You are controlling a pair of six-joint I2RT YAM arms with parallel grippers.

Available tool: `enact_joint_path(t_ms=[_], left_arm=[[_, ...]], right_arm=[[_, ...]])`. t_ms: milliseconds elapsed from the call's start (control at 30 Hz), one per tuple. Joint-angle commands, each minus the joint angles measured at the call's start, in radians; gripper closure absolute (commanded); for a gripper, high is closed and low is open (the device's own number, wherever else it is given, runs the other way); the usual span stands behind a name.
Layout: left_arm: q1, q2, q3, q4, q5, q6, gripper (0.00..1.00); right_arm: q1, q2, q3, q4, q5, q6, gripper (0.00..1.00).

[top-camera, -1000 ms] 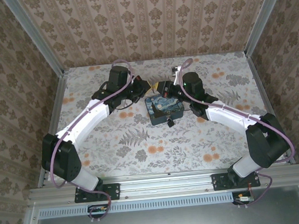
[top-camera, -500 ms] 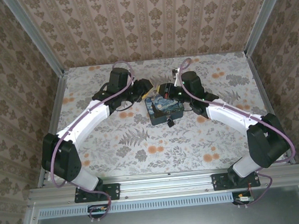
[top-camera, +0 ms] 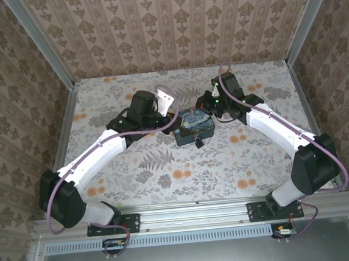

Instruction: Unlock a padlock with a key

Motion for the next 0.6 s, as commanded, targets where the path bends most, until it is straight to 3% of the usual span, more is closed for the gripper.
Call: enact_joint_path(t_ms=[0,167,567], left_arm=[[-0.047,0.005,-0.023,0.059,-0.039,0.284,0.65],[-0.089,0.041,-0.055,0.162,-0.121,0.306,0.61],[-0.089,0.125,-0.079,0.268,-0.056,0.314,0.59]], right_arm=[[0.000,-0.005,0.042,-0.197,0.014,0.060,1.00],[0.001,-0.018,0.033,-0.226,0.000,0.119,1.00],[-0.004,0.001,0.005,-0.193,-0.092,0.229,1.00]])
